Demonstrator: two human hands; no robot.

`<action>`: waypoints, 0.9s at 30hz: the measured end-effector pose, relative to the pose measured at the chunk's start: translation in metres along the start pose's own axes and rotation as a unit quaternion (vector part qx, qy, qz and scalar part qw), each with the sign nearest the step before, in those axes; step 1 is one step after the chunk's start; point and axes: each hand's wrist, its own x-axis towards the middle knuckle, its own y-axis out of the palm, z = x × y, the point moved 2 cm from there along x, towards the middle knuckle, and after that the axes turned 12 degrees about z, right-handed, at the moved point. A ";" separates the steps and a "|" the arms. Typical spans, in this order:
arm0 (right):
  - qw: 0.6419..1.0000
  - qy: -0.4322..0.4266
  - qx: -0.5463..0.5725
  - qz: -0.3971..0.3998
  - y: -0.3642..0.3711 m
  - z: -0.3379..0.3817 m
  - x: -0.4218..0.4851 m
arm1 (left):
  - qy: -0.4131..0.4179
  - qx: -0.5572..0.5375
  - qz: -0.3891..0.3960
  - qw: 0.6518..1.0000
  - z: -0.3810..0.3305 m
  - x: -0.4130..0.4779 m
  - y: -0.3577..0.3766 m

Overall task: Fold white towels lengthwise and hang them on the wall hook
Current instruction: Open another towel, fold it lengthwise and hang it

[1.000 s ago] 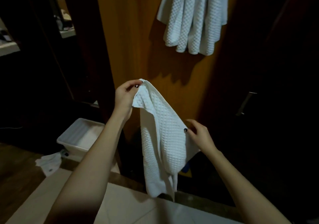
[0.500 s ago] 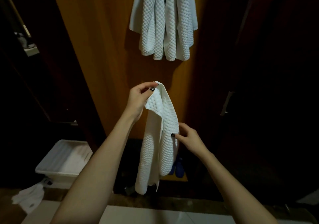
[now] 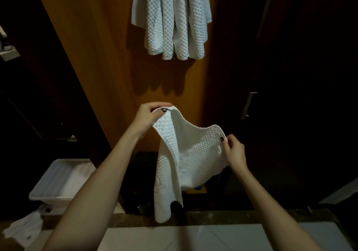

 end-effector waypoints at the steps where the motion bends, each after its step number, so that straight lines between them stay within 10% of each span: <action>1: 1.000 -0.012 -0.002 0.005 -0.004 0.005 -0.001 | -0.009 0.000 0.002 1.000 0.005 -0.001 0.003; 13: 0.975 -0.136 0.162 0.074 -0.030 0.089 -0.025 | -0.154 -0.104 -0.137 0.973 0.029 -0.004 0.045; 20: 0.978 -0.130 0.124 0.106 -0.044 0.100 -0.029 | -0.109 -0.181 -0.013 0.977 -0.002 0.002 0.077; 27: 0.986 -0.146 -0.055 -0.066 -0.053 0.099 -0.043 | -0.036 -0.151 0.087 0.984 -0.019 -0.005 0.097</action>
